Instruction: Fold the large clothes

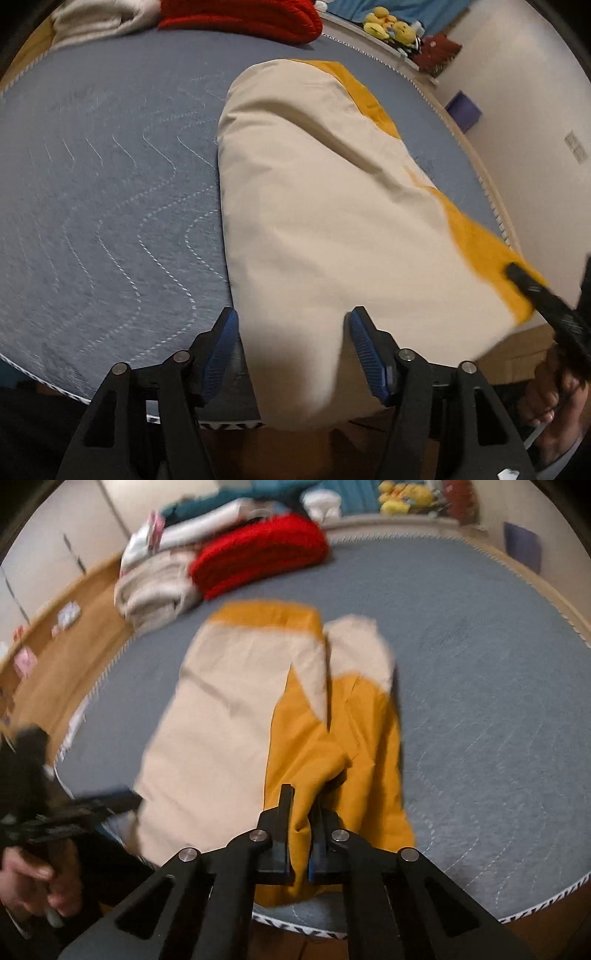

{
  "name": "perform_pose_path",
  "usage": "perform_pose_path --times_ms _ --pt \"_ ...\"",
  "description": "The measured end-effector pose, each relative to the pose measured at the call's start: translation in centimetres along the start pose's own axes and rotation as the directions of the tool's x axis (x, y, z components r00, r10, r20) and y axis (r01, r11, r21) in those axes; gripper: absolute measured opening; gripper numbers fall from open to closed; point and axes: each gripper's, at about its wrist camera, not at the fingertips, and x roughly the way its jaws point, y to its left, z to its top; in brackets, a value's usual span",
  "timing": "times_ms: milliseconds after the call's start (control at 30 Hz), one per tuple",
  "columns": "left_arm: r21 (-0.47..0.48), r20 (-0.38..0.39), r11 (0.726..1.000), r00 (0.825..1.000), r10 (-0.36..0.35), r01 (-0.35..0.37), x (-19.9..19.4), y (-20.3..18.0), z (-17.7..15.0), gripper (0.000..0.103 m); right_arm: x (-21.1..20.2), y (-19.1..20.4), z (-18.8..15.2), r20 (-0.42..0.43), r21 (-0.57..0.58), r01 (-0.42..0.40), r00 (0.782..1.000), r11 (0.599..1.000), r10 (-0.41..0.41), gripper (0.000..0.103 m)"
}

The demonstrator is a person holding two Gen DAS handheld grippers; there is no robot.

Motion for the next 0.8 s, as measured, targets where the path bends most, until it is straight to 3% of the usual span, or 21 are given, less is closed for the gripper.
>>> perform_pose_path --times_ms 33,100,200,267,300,367,467,533,667,800 --pt "-0.008 -0.004 1.0 1.0 -0.015 0.015 0.0 0.0 0.0 0.063 -2.2 0.1 0.3 0.065 0.005 -0.033 0.997 0.999 0.032 0.004" --pt "-0.004 -0.014 0.999 0.999 -0.032 0.032 0.1 -0.3 -0.3 0.065 -5.3 0.5 0.2 0.153 -0.016 -0.014 0.988 1.0 0.016 0.004" --pt "0.027 -0.03 0.999 0.999 -0.039 0.04 0.6 -1.4 -0.6 0.065 -7.5 -1.4 -1.2 0.19 0.039 0.1 0.976 0.994 -0.106 0.003" --pt "0.064 -0.062 0.998 0.998 -0.018 0.022 1.4 -2.2 -1.0 0.065 -5.6 -3.6 -2.1 0.091 0.062 0.187 0.977 0.98 -0.193 0.003" --pt "0.085 -0.087 0.996 0.996 -0.009 0.016 2.1 -2.6 -1.1 0.066 -3.1 -5.7 -3.0 -0.025 0.09 0.239 0.971 0.967 -0.238 0.003" --pt "0.108 -0.114 0.994 0.994 0.0 0.012 2.7 -3.1 -1.5 0.066 -0.1 -7.9 -4.4 -0.141 0.128 0.285 0.953 0.95 -0.267 0.003" --pt "0.127 -0.114 0.992 0.993 -0.001 0.016 2.4 -3.3 -1.7 0.066 2.1 -8.3 -5.4 -0.187 0.099 0.314 0.938 0.944 -0.293 0.003" --pt "0.112 -0.143 0.992 0.989 -0.049 0.065 2.4 -2.8 -1.9 0.066 2.6 -8.3 -5.5 -0.199 0.087 0.323 0.933 0.942 -0.301 0.003" --pt "0.176 -0.242 0.984 0.969 0.047 -0.003 5.0 -2.3 -3.2 0.068 3.8 -8.7 -5.4 -0.251 0.102 0.324 0.923 0.941 -0.291 0.003" --pt "0.204 -0.24 0.979 0.969 0.058 -0.008 4.6 -2.8 -3.3 0.067 5.7 -8.8 -5.4 -0.292 0.072 0.353 0.902 0.933 -0.319 0.003"
